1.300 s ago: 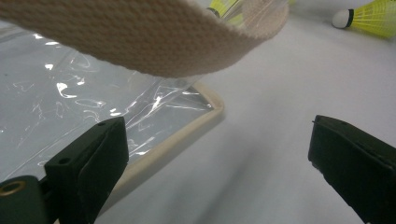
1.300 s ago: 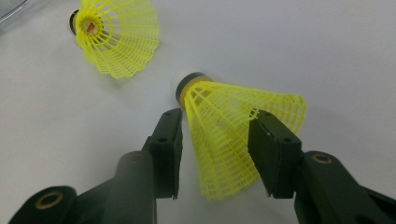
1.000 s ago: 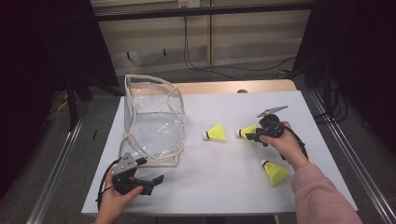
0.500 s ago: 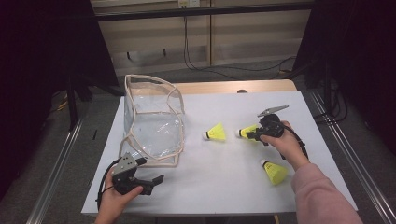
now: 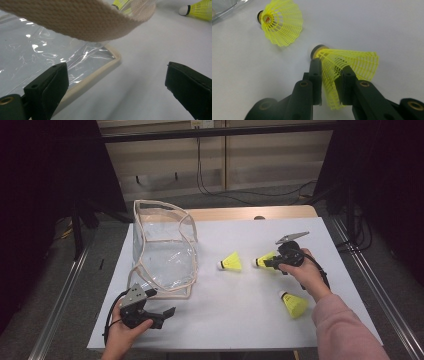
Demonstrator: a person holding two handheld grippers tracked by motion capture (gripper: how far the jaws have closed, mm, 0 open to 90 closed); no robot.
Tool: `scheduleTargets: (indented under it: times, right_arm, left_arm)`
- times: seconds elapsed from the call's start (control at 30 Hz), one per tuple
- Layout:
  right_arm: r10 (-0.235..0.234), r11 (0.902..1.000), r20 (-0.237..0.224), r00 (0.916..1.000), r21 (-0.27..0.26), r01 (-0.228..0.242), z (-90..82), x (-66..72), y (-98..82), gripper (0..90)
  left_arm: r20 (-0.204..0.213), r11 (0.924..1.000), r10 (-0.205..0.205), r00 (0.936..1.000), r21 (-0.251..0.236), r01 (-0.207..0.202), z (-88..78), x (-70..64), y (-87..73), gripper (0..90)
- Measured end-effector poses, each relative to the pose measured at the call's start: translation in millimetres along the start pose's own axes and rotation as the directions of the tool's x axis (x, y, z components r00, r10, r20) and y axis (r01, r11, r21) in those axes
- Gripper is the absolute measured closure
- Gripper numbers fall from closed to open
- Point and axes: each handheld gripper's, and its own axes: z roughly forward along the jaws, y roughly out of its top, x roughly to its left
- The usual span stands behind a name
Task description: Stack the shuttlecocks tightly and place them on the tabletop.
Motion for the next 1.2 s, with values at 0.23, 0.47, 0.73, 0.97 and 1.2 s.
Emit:
scheduleTargets:
  times: [0.23,0.47,0.73,0.97,1.2]
  right_arm:
    - [0.01,0.9999,0.003,0.9999,0.001,-0.01,-0.8,1.2,1.6,78.5]
    - [-0.016,0.9995,0.012,0.9998,-0.027,0.017,-1.5,2.3,7.7,78.0]
    - [-0.026,0.9991,0.026,0.9993,-0.033,0.027,1.8,2.9,9.7,78.8]
    - [-0.021,0.9998,0.003,0.9998,-0.006,0.021,7.0,5.3,9.6,80.5]
    - [-0.044,0.999,-0.005,0.999,-0.012,0.044,7.7,4.3,10.5,87.0]
  left_arm:
    - [-0.002,1.0,0.0,1.0,0.0,0.0,-0.2,0.0,0.0,5.0]
    - [-0.002,1.0,0.0,1.0,0.001,0.0,-0.1,0.0,-0.1,5.0]
    - [-0.001,1.0,0.001,1.0,0.004,-0.001,-0.4,0.1,-0.3,5.0]
    - [-0.004,1.0,0.001,1.0,0.006,-0.001,0.0,0.2,-0.5,5.0]
    - [0.002,1.0,-0.007,1.0,0.003,0.007,-0.4,0.1,-0.5,5.0]
